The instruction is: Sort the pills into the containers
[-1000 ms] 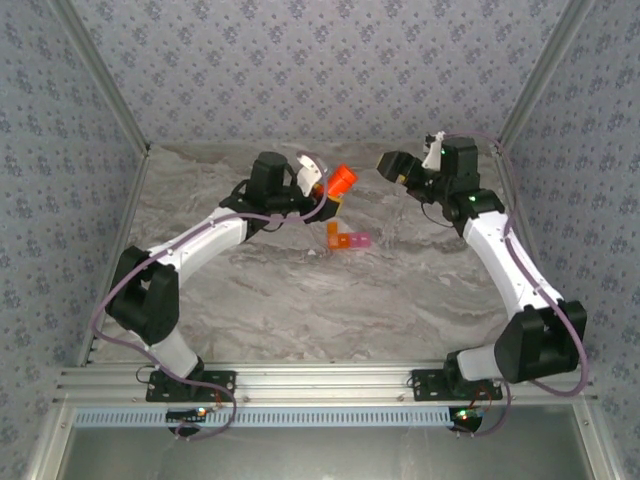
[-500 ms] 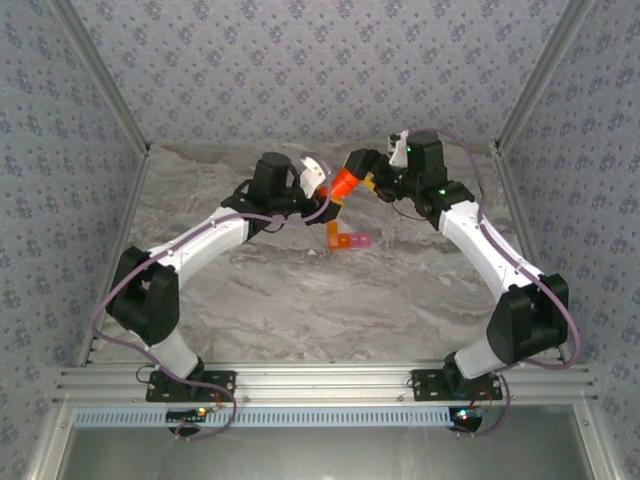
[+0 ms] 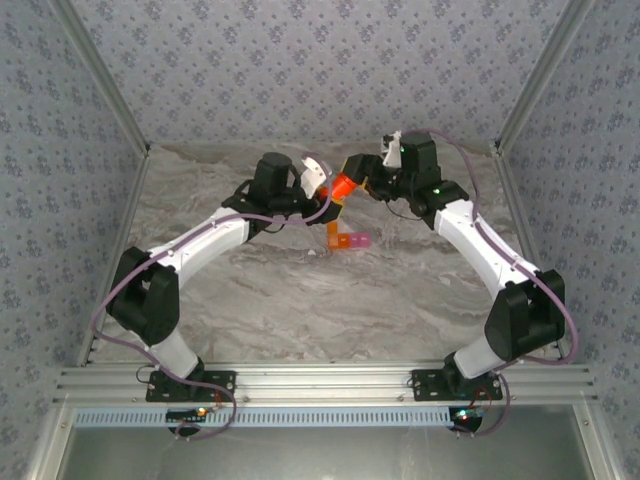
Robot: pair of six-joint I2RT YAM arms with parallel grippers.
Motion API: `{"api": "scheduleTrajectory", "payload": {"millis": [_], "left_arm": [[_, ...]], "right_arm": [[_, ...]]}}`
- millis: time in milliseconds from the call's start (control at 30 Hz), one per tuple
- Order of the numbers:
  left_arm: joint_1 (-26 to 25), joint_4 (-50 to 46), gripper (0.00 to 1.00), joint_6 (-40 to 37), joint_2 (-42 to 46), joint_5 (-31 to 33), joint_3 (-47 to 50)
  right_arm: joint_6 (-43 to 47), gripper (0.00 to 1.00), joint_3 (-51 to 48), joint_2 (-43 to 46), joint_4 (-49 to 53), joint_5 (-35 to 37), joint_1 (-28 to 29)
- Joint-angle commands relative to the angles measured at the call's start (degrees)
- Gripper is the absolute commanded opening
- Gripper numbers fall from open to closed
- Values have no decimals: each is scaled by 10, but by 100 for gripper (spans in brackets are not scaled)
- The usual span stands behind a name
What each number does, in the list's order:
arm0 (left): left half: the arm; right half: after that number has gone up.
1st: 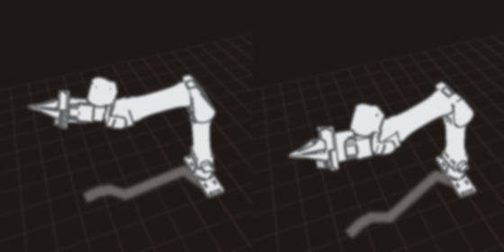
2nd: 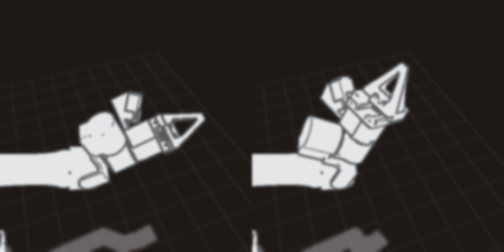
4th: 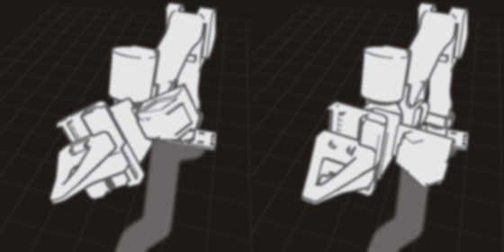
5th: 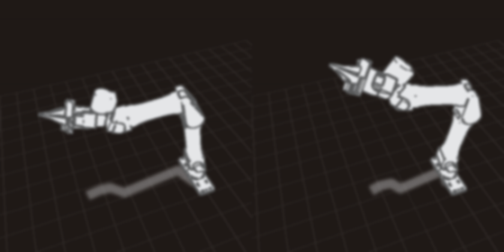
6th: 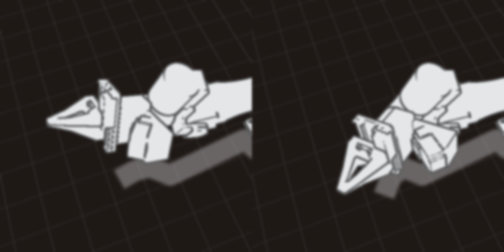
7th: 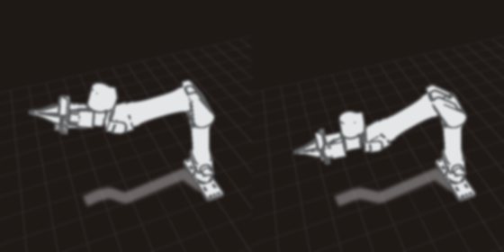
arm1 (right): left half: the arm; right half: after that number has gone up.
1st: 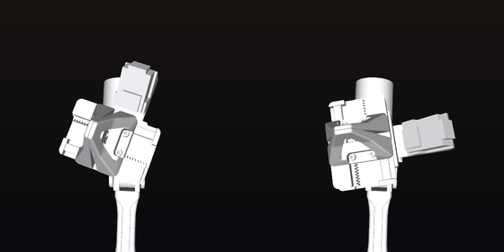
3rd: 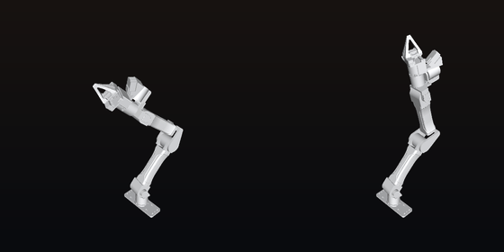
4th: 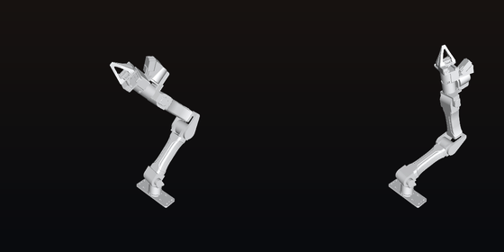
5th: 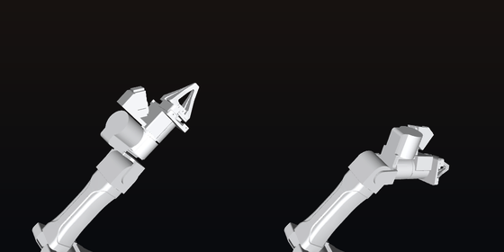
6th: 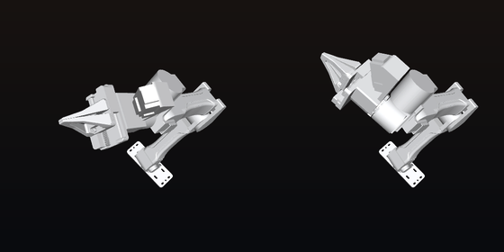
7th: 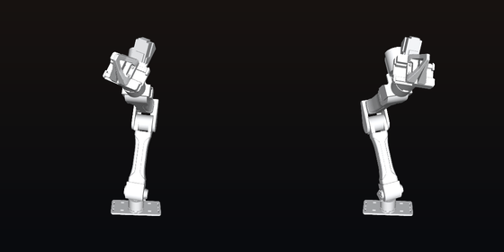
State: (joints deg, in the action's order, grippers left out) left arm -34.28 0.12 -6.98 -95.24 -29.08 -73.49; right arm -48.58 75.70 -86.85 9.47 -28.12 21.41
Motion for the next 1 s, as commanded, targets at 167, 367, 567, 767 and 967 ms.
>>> {"api": "scheduleTrajectory", "payload": {"millis": [167,367,567,767,967], "left_arm": [[0,39,0,33,8,-62,-21],[14,85,0,107,15,-145,-11],[14,56,0,77,18,-103,-12],[9,24,0,19,21,6,-3],[-6,23,0,-35,27,85,10]], "right_arm": [[48,40,-29,6,-114,-79,-20],[100,41,-66,24,-214,-168,-50],[81,60,-47,28,-187,-153,-56],[34,73,-37,56,-130,-69,-70],[-24,79,-25,55,-49,6,-68]]}}
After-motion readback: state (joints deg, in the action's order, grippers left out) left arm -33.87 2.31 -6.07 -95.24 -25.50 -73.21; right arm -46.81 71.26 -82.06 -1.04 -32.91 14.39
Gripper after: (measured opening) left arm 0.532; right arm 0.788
